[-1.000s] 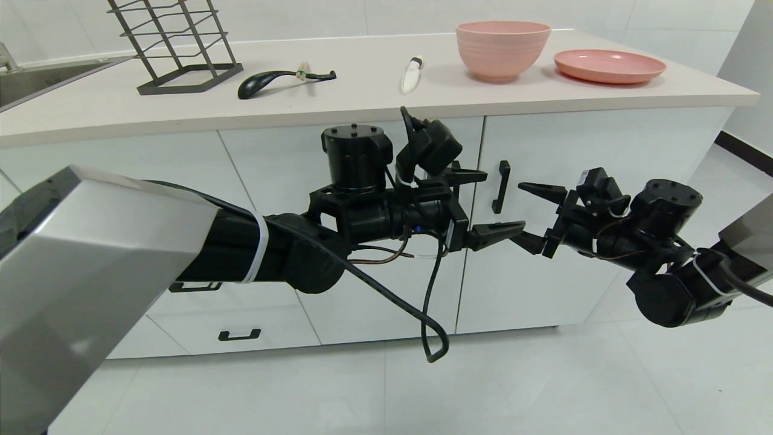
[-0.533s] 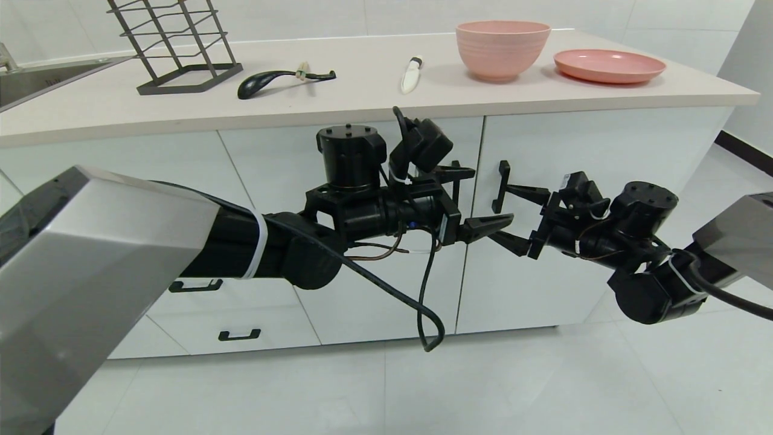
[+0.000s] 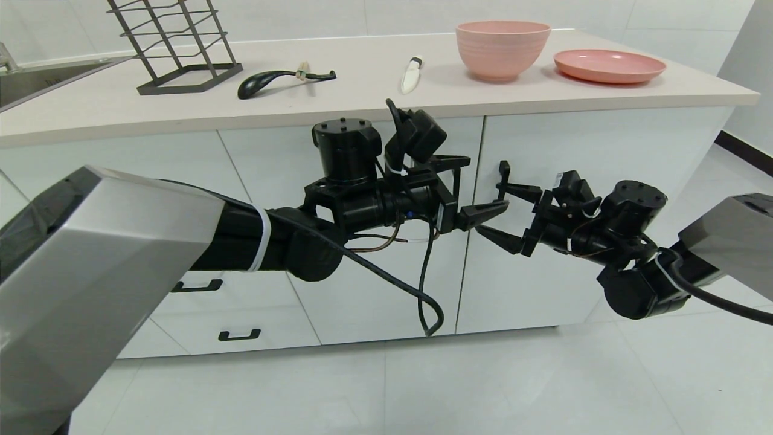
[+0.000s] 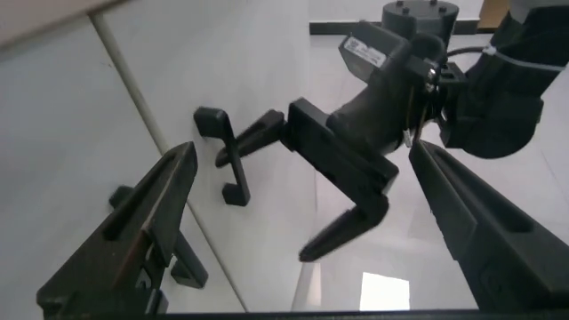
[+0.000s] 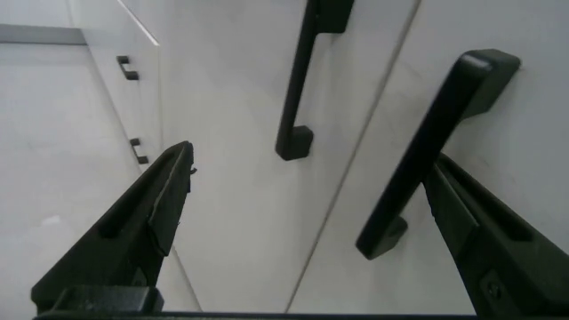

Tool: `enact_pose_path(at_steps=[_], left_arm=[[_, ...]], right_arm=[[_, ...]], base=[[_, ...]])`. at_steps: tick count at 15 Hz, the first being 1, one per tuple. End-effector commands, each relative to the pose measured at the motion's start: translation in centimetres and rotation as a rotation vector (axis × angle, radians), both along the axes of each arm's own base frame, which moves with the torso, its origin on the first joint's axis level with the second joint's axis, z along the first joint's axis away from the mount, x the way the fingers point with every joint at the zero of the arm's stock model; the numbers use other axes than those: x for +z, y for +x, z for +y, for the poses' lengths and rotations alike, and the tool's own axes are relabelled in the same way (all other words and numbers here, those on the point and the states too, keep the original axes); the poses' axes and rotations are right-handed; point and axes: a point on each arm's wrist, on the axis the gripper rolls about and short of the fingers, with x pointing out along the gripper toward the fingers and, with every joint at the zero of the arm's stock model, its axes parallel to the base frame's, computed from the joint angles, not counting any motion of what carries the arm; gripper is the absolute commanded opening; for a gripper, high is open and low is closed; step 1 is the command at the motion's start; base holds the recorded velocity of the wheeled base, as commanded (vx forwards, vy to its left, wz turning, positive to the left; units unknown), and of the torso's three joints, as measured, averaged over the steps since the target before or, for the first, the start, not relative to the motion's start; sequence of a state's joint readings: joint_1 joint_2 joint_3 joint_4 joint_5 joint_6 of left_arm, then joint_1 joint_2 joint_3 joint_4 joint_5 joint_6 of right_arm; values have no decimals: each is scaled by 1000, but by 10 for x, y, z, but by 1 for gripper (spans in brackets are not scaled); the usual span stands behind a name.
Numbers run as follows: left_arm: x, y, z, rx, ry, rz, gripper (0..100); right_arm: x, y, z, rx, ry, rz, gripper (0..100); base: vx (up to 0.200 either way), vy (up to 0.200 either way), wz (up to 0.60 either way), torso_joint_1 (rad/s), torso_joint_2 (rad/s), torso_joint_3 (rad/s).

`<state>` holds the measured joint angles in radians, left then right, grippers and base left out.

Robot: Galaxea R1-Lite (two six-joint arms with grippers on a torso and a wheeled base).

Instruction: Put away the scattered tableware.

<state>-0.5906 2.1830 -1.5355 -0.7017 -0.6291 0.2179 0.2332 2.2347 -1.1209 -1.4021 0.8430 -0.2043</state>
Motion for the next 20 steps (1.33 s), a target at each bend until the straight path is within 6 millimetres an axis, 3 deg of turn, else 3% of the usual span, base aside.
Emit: enact_pose_path(at_steps=[1,7,12,17,20], left_arm=[[-1,6,-4,2,-7,-10,100],[0,12,-8,6,-20,-29,100],[-8,12,-17,-17,-44,-63,100],[-8,-18,-54,-132,-53,-71,100],[-9,-38,-75,-189,-59,-59,100]], right_arm=[[0,-1,2,40,-8,0,100],[0,-27,-4,107,-37,47,100],[3,-91,-19,154,-69,143,100],[5,-134,-29,155,-85,179,100],[5,-142,-32,151,-87,187,100]], base=[[0,0,0,0,0,0],[0,0,0,0,0,0],[0,0,0,0,0,0],[0,0,0,0,0,0],[0,0,0,0,0,0]])
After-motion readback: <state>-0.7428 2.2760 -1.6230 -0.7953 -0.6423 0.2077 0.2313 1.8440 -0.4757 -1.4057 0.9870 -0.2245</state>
